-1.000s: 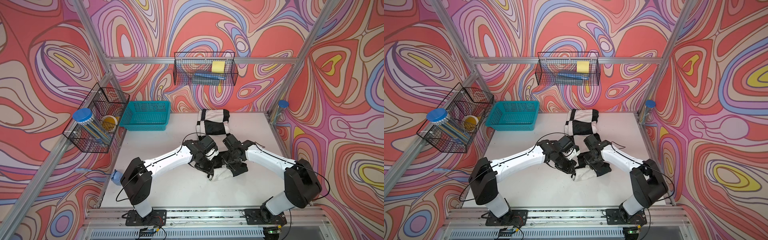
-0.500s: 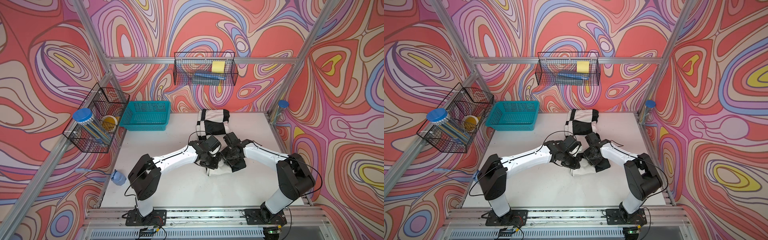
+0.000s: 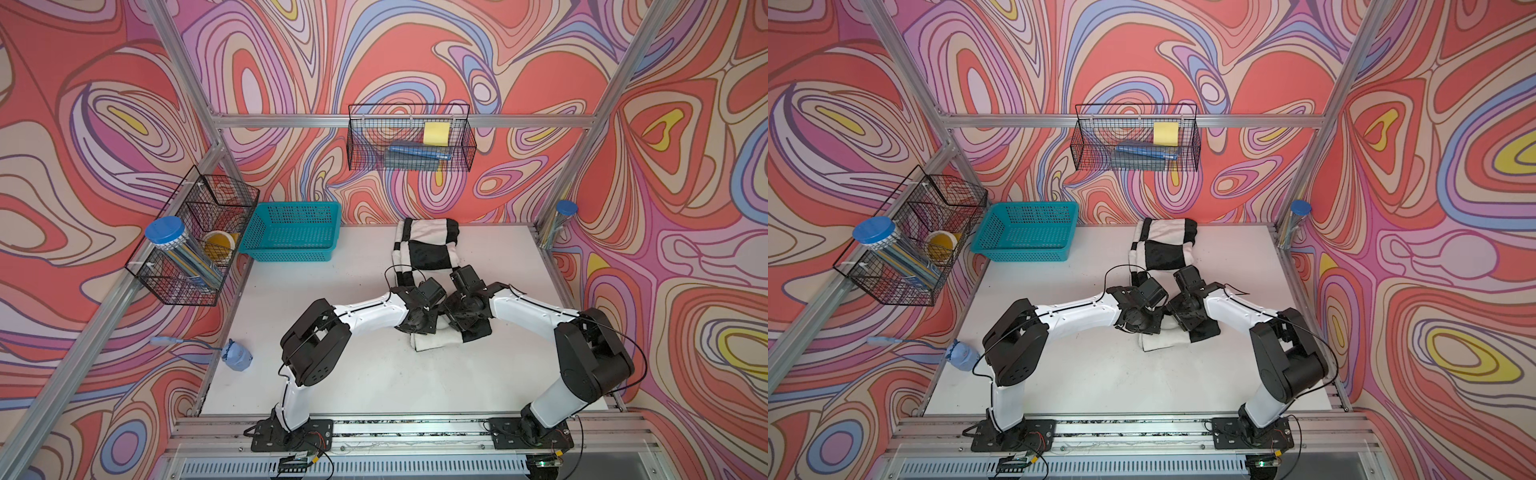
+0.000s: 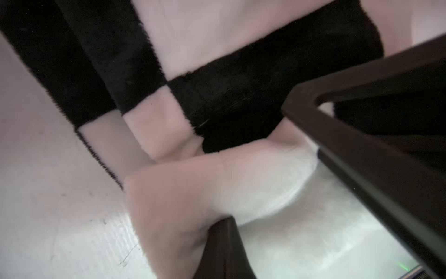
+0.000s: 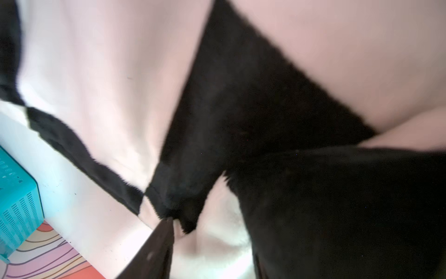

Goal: Roll up the pillowcase
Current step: Roll the pillowcase at the center of the board.

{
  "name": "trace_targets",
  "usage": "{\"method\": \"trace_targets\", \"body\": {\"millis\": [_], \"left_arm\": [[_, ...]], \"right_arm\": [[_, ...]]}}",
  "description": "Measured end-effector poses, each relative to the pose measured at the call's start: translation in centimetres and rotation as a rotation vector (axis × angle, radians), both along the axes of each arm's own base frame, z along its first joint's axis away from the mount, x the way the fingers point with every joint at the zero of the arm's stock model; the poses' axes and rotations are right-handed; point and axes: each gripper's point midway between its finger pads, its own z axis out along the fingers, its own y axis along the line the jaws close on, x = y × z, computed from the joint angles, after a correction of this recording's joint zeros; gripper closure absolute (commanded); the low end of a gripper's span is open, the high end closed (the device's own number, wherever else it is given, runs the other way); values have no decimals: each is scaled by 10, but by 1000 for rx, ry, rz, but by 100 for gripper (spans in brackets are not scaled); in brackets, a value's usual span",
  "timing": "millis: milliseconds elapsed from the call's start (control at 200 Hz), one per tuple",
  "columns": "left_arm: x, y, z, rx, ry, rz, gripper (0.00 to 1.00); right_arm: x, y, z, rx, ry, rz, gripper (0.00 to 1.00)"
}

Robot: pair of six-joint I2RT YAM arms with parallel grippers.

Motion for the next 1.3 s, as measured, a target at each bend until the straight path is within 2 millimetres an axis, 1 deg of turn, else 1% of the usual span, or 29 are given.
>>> {"method": "trace_targets", "body": {"millis": [65,95,170,215,270,295,340,431,456,506,571,681,776,936,1016,1111,1152,1172,1207,1217,1222,1242,1297], "left_arm": [[1,-1,-3,6,7,4,100],[2,-1,-4,7,10,7,100],[3,0,-5,3,18,15,100],[3,0,-5,-2,25,23,100],[6,2,-5,-11,35,36,100],[7,3,-5,-14,39,39,100],[10,5,-5,-21,45,47,100],[15,10,-5,-34,61,64,100],[16,11,-4,-36,64,68,100],[19,13,-4,-40,69,75,100],[20,15,-4,-46,74,81,100],[20,14,-4,-53,82,79,100],[19,14,-4,-58,89,77,100],[18,13,-4,-66,98,78,100],[18,13,-4,-67,99,78,100],[18,13,-4,-68,102,79,100],[18,12,-3,-70,103,80,100],[17,12,-3,-72,105,82,100],[17,12,-3,-75,107,83,100],[17,12,-3,-75,108,83,100],[17,12,-3,-75,109,84,100],[16,12,-3,-77,110,83,100],[14,13,-1,-84,114,83,100]], "right_arm": [[8,-5,27,-9,-63,-7,39],[11,-7,44,-9,-102,-11,38],[11,-12,81,6,-188,-25,38],[6,-16,95,17,-220,-33,37],[-7,-22,100,27,-235,-48,37],[-15,-24,98,29,-229,-53,36],[-31,-29,87,28,-205,-64,32],[-67,-37,53,14,-126,-79,30],[-76,-39,43,10,-105,-83,25],[-89,-42,27,6,-73,-96,23],[-97,-43,14,5,-53,-111,22],[-94,-36,5,19,-56,-128,21],[-87,-21,-1,32,-69,-118,21],[-84,0,-17,28,-57,-105,21],[-82,5,-25,10,-44,-117,22],[-81,7,-33,-17,-40,-141,26],[-79,6,-35,-29,-45,-156,29],[-78,6,-35,-37,-50,-161,33],[-75,5,-36,-48,-61,-169,42],[-74,4,-36,-48,-64,-177,43],[-73,4,-36,-49,-65,-180,46],[-71,4,-36,-57,-71,-177,51],[-66,5,-37,-70,-84,-190,62]]}}
